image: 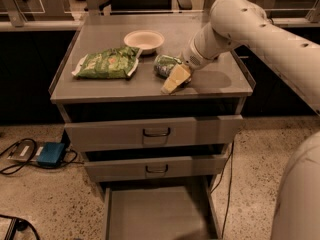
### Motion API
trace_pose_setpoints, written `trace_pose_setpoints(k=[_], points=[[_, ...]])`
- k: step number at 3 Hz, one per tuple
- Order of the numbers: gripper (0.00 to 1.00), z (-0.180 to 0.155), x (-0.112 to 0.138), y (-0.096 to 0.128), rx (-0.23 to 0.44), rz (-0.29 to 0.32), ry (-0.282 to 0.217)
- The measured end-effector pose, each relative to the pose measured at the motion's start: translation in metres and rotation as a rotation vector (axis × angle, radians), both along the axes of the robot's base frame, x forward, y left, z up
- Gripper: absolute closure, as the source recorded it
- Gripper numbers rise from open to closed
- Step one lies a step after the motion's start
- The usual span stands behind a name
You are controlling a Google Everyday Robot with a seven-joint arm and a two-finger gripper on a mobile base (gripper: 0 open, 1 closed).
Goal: Place green can into bottom drawer
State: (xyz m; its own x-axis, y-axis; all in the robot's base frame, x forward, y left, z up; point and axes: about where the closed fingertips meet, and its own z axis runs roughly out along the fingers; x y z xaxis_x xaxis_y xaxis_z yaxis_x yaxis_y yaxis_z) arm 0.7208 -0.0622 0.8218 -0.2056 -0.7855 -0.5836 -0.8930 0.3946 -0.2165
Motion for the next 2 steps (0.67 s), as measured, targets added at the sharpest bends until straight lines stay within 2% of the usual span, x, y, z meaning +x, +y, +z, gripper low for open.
trace_pose_setpoints(k=[2], points=[[0.96, 0.0061, -0.0001, 0.0001, 0.000, 0.000, 0.000]])
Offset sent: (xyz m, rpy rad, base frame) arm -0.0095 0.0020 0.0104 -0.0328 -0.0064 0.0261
